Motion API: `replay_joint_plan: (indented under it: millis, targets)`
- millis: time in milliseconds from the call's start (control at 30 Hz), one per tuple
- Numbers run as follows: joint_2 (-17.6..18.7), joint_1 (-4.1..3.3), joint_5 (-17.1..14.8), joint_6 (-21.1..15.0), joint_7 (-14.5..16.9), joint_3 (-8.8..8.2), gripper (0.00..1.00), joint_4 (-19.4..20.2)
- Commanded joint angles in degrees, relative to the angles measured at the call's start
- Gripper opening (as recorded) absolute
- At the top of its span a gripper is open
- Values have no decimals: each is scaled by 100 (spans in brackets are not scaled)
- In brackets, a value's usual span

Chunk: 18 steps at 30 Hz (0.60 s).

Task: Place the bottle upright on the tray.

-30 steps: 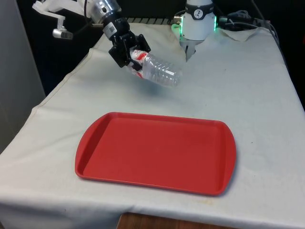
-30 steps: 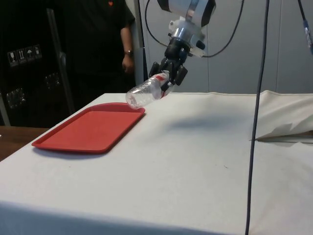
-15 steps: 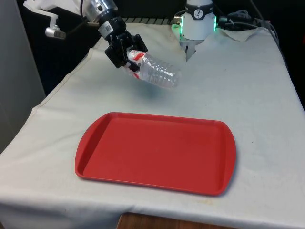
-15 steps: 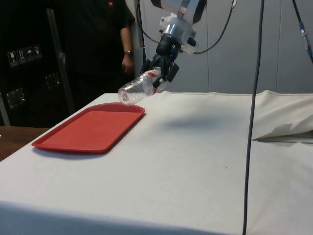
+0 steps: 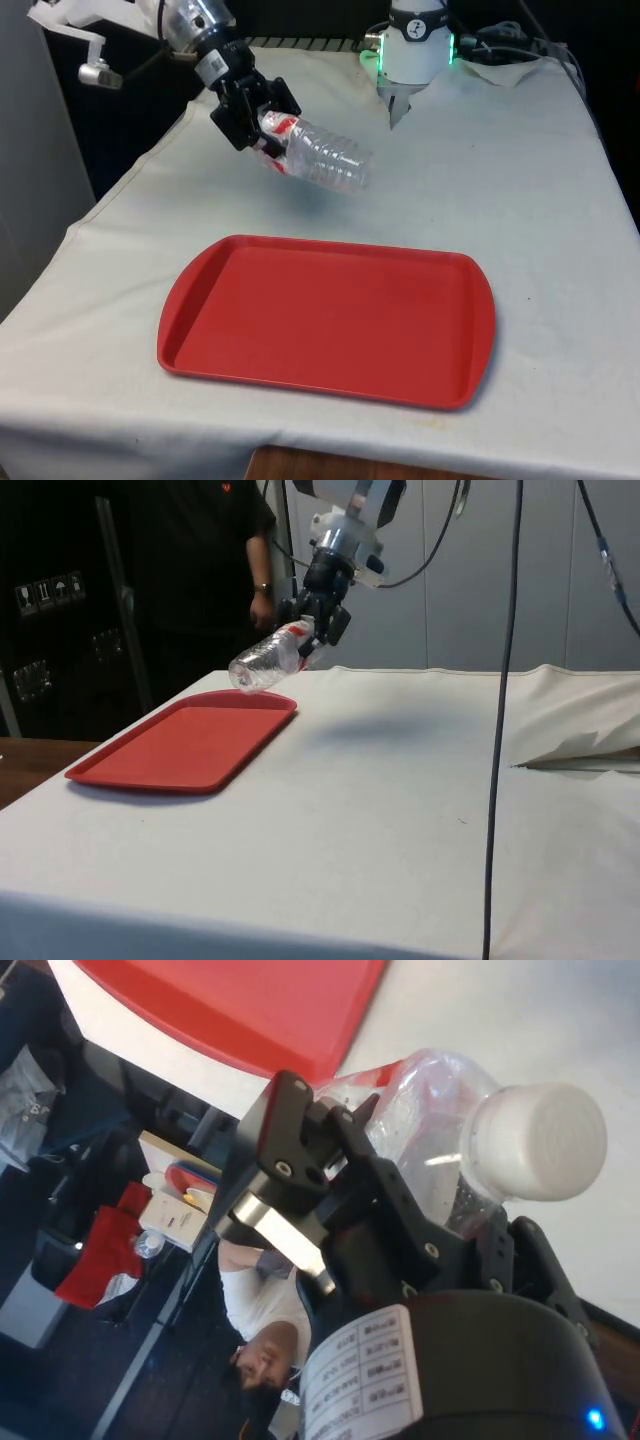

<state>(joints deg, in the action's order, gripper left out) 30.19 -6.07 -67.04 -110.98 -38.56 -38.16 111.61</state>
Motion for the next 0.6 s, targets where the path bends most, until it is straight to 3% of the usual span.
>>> replay_joint_plan:
  millis: [0, 233, 267, 300, 500, 533, 567]
  targets:
    - [80, 29, 17, 86, -29, 17, 14, -126]
    - [344, 74, 6, 241, -34, 17, 14, -510]
    - [344, 52, 0, 201, -6, -6, 14, -498]
    - [418, 92, 6, 286, -34, 17, 14, -619]
    - [665, 149, 0, 435, -40, 11, 14, -991]
    - [642, 115, -6, 384, -11, -6, 14, -940]
    - [705, 155, 0, 464, -46, 11, 14, -1054]
